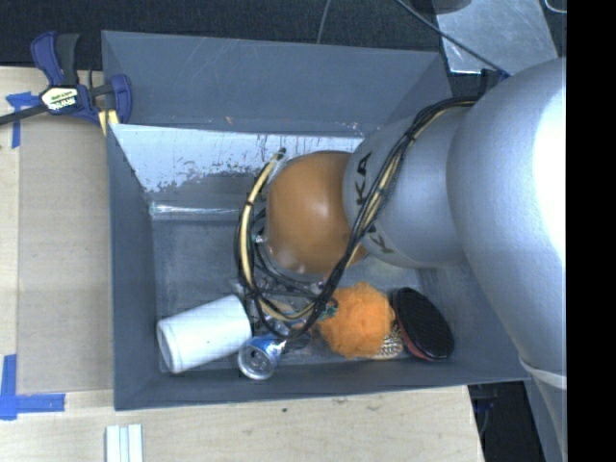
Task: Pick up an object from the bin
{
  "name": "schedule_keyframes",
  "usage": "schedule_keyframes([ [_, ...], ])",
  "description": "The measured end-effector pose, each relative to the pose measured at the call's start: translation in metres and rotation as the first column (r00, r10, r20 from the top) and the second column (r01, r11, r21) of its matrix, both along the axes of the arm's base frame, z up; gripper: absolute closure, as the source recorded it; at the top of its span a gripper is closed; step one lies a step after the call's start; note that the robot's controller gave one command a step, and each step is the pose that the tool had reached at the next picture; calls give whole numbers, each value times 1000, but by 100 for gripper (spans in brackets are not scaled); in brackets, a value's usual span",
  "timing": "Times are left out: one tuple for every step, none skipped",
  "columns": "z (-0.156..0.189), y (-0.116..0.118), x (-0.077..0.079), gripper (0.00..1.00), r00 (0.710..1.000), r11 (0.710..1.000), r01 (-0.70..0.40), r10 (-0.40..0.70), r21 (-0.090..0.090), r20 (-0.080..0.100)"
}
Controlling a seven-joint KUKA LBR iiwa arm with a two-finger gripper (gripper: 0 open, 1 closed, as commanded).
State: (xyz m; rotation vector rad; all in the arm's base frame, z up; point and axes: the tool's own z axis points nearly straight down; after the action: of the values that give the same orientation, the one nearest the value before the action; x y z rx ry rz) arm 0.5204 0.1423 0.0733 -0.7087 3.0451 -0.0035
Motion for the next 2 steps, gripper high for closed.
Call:
schedule_keyframes([
  [1, 6, 0, 0, 1000, 1000, -8, 8, 6, 4],
  [10, 25, -3, 0, 978, 978, 210, -210, 3, 1],
])
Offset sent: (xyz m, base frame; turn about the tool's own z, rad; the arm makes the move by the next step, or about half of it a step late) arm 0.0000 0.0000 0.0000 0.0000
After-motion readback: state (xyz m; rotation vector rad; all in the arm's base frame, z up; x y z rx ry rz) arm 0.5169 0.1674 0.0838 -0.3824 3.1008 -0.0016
